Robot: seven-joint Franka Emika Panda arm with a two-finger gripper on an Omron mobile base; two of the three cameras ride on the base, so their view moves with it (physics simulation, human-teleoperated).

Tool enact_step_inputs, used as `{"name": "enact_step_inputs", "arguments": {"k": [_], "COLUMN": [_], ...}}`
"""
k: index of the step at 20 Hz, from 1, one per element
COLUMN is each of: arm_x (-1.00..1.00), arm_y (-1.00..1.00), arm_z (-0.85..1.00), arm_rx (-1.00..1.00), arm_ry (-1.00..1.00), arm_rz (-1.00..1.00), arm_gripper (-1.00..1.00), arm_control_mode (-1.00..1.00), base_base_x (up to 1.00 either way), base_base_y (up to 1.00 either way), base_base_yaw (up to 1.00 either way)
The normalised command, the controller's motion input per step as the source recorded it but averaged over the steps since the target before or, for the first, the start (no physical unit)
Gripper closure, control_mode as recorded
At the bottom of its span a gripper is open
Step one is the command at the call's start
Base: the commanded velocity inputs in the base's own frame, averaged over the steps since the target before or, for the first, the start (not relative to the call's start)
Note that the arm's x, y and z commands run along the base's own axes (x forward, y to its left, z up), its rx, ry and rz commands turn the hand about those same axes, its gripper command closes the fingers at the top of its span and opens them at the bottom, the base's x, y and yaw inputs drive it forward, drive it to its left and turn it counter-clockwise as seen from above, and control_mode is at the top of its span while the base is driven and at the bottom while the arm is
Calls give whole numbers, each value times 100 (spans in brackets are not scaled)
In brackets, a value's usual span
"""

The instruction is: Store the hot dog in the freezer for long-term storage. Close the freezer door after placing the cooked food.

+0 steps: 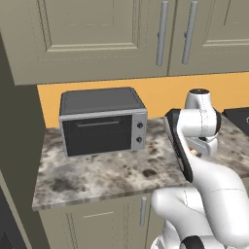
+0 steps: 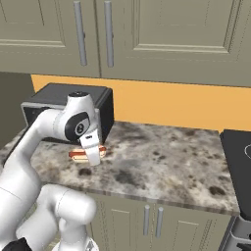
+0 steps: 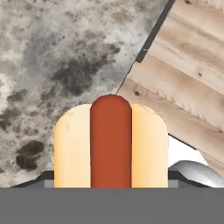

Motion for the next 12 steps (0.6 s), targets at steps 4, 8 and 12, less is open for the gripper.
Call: {"name": "enact_step_inputs", "arguments": {"k": [4,8,12], "arm_x": [-15,-34,-14], "arm_y": [46,23,1], "arm_z": [7,0,-4], "arm_rx": [3,1,0], "arm_ry": [13,1,0], "arm_rz": [0,0,3], "arm_gripper": [100,100,100], "arm_control_mode": [-100,-100,-100], "base_base_x": [0,0,0], "base_base_y": [0,0,0], "base_base_yaw": [0,0,0]}}
